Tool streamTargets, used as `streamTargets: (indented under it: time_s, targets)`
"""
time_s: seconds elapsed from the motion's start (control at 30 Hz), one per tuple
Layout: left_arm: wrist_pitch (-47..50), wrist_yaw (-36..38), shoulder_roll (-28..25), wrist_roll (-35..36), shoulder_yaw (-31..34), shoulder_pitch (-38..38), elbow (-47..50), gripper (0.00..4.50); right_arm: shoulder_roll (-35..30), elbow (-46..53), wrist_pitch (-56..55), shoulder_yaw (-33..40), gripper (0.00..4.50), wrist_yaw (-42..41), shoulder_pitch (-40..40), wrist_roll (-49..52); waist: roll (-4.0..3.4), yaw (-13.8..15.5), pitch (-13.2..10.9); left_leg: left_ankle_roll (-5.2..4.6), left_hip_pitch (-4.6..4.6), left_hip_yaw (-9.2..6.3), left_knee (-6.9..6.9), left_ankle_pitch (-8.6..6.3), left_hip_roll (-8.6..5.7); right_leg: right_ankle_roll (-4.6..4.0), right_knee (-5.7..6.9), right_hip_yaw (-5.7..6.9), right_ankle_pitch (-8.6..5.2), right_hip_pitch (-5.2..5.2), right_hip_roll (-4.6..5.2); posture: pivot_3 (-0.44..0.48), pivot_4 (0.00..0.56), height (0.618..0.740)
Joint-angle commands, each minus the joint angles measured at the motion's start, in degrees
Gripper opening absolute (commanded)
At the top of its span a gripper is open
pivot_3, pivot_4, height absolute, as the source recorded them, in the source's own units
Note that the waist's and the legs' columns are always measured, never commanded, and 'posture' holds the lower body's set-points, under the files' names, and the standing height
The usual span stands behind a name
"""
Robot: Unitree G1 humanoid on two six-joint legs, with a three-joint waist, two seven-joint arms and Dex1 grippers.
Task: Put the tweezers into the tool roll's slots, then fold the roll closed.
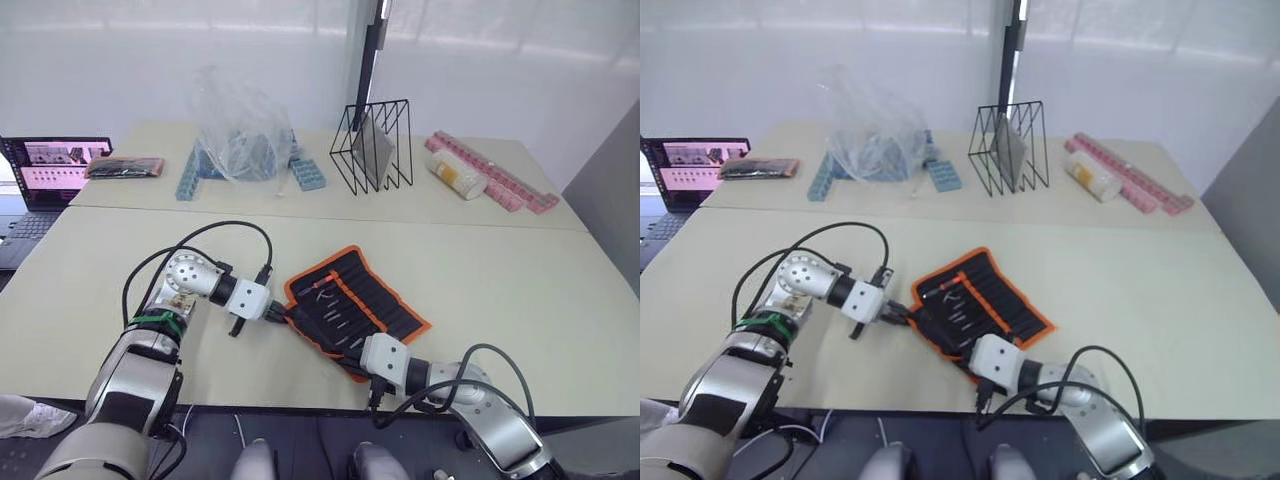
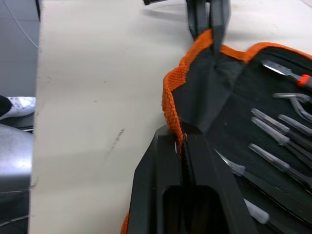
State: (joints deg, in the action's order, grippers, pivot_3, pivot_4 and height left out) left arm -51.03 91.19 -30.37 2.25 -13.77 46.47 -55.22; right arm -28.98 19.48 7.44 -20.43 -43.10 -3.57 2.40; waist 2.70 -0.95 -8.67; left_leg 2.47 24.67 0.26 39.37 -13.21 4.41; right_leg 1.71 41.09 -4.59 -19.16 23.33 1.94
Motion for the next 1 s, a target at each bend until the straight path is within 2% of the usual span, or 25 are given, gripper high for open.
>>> streamTargets:
  time_s: [0.03,0.27,0.37,0.47,0.57,0.67,1.0]
  targets:
    - [5.6,0.7,-3.8,2.5,0.3,-6.1,10.0,0.02,-0.7,-0.4,-1.5,2.1,0.00,0.1,-1.1,-0.3,-0.03,-0.2,0.0,-0.01,-0.05,-0.05,0.00,-0.01,0.00,-0.01,0.00,0.05,0.00,-0.07,-0.01,0.000,0.150,0.684]
    - [31.0,-6.3,-12.5,8.1,2.6,-23.0,44.4,0.02,-2.0,-3.6,-4.7,3.2,0.00,-1.7,-4.1,-0.2,-0.20,-0.1,-0.1,-0.01,-0.06,-0.23,-0.01,-0.01,0.04,-0.02,-0.01,0.27,-0.01,-0.18,0.01,0.000,0.150,0.684]
    - [48.5,-11.6,-16.6,12.4,4.6,-30.5,60.8,0.02,-2.3,-5.6,-5.9,3.0,0.00,-3.3,-6.2,0.1,-0.25,0.0,-0.1,0.00,-0.06,-0.25,0.00,0.00,0.05,-0.02,-0.01,0.33,-0.01,-0.21,0.02,0.000,0.150,0.684]
    - [62.3,-17.0,-18.3,14.6,5.6,-34.0,69.1,0.02,-2.2,-7.1,-6.4,2.4,0.00,-4.7,-7.6,0.3,-0.39,0.2,-0.2,0.00,-0.08,-0.26,0.00,-0.01,0.04,-0.02,-0.01,0.35,-0.02,-0.23,0.04,0.000,0.150,0.684]
    - [71.6,-21.7,-17.6,15.1,6.0,-32.5,68.9,0.02,-1.8,-8.1,-5.6,1.8,0.00,-6.0,-8.5,0.6,-0.45,0.5,-0.2,0.00,-0.07,-0.34,0.01,0.00,0.01,-0.02,-0.01,0.42,-0.03,-0.27,0.04,0.000,0.150,0.684]
    - [75.8,-20.9,-18.1,15.9,5.3,-31.3,66.6,0.02,-1.8,-9.1,-4.6,1.5,0.00,-6.5,-9.0,0.2,-0.47,0.3,-0.2,0.00,-0.07,-0.34,0.04,0.00,0.01,-0.02,-0.01,0.42,-0.03,-0.26,0.03,0.000,0.150,0.684]
    - [75.6,-21.0,-13.6,14.3,2.3,-22.3,55.3,0.02,-0.2,-10.3,2.0,3.9,0.00,-4.7,-9.3,1.8,-0.53,0.4,-0.2,0.00,-0.06,-0.35,0.05,0.00,-0.01,-0.04,0.00,0.43,-0.03,-0.25,0.03,0.000,0.150,0.684]
